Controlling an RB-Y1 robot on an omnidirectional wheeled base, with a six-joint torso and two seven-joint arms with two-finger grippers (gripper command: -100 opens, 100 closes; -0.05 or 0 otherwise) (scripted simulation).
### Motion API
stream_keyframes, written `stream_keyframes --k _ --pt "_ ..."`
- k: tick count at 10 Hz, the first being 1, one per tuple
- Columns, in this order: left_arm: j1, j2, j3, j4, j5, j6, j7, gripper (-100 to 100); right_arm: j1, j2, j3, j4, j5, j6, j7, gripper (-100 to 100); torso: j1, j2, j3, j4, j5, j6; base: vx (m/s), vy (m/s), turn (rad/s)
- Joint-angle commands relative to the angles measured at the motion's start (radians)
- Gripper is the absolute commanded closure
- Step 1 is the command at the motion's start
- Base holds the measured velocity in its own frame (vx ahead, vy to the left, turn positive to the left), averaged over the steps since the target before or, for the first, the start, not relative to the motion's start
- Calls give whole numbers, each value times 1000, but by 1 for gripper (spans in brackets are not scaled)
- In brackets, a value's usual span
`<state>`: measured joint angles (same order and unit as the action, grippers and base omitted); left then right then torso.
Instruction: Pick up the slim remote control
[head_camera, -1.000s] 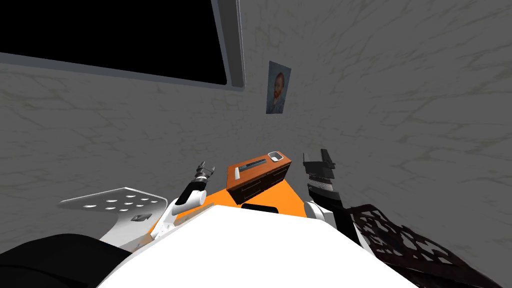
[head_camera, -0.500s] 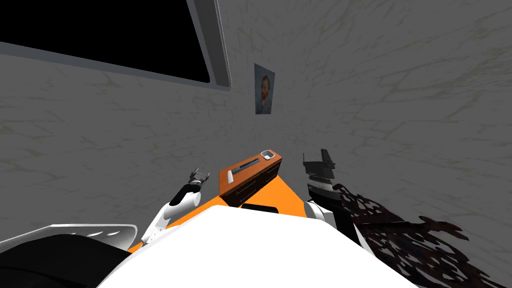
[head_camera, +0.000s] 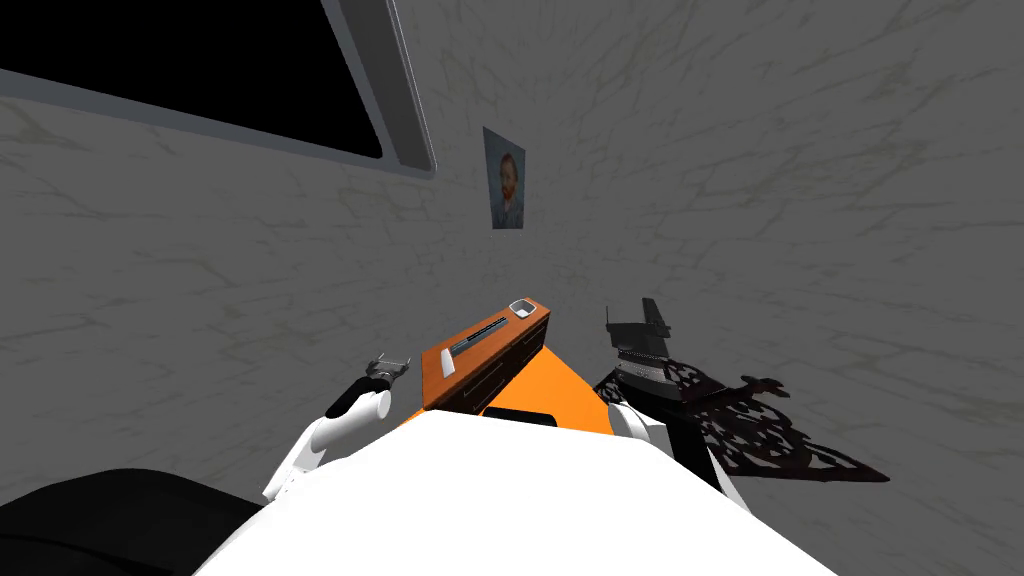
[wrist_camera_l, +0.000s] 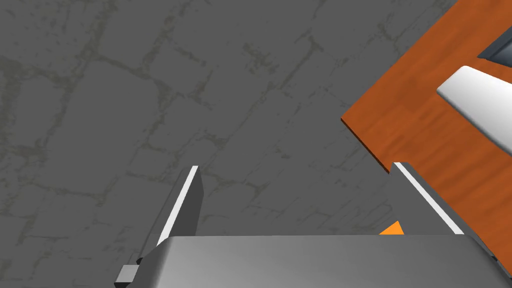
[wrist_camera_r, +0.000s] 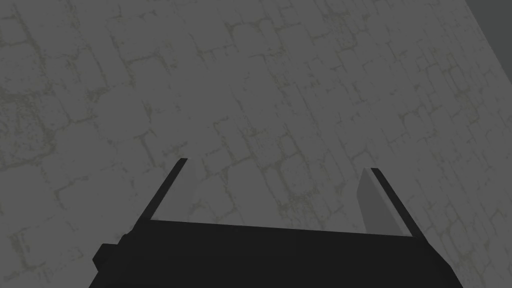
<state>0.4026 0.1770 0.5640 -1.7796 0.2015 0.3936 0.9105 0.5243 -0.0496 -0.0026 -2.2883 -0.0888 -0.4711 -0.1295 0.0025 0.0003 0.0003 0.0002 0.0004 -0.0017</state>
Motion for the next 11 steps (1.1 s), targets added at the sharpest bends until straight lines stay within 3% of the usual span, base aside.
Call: stream_keyframes --k 1,2,3,4,5,6,7,8,9,10,11 --pt "-9 1 38 50 14 50 50 -100 0 0 0 0 0 0 0 0 0 0 0 0 0 0 1 3 -283" --pt "-9 1 38 52 14 58 80 -100 0 0 0 0 0 0 0 0 0 0 0 0 0 1 1 7 -264" --pt "-14 7 71 83 30 99 109 -100 0 0 0 0 0 0 0 0 0 0 0 0 0 0 3 7 -406" --pt "-14 7 71 96 30 106 138 -100 0 0 0 0 0 0 0 0 0 0 0 0 0 1 2 16 -199" --pt "-20 12 104 141 46 136 166 -100 0 0 0 0 0 0 0 0 1 -1 0 0 0 0 5 10 -362" --pt "-20 12 104 141 46 153 194 -100 0 0 0 0 0 0 0 0 1 -1 0 0 0 1 6 19 -204" --pt "-25 18 136 182 63 190 224 -100 0 0 0 0 0 0 0 0 1 -1 0 0 0 0 7 16 -412" --pt "-25 18 136 188 63 198 250 -100 0 0 0 0 0 0 0 0 1 -1 0 0 0 1 5 24 -180" --pt "-30 24 166 234 80 228 279 -100 0 0 0 0 0 0 0 0 1 -1 0 0 0 0 7 21 -305" --pt "-30 24 166 234 80 242 305 -100 0 0 0 0 0 0 0 0 1 -1 -1 0 0 1 8 24 -232" --pt "-34 31 196 282 97 277 335 -100 0 0 0 0 0 0 0 0 1 -1 -1 0 0 0 11 32 -327"
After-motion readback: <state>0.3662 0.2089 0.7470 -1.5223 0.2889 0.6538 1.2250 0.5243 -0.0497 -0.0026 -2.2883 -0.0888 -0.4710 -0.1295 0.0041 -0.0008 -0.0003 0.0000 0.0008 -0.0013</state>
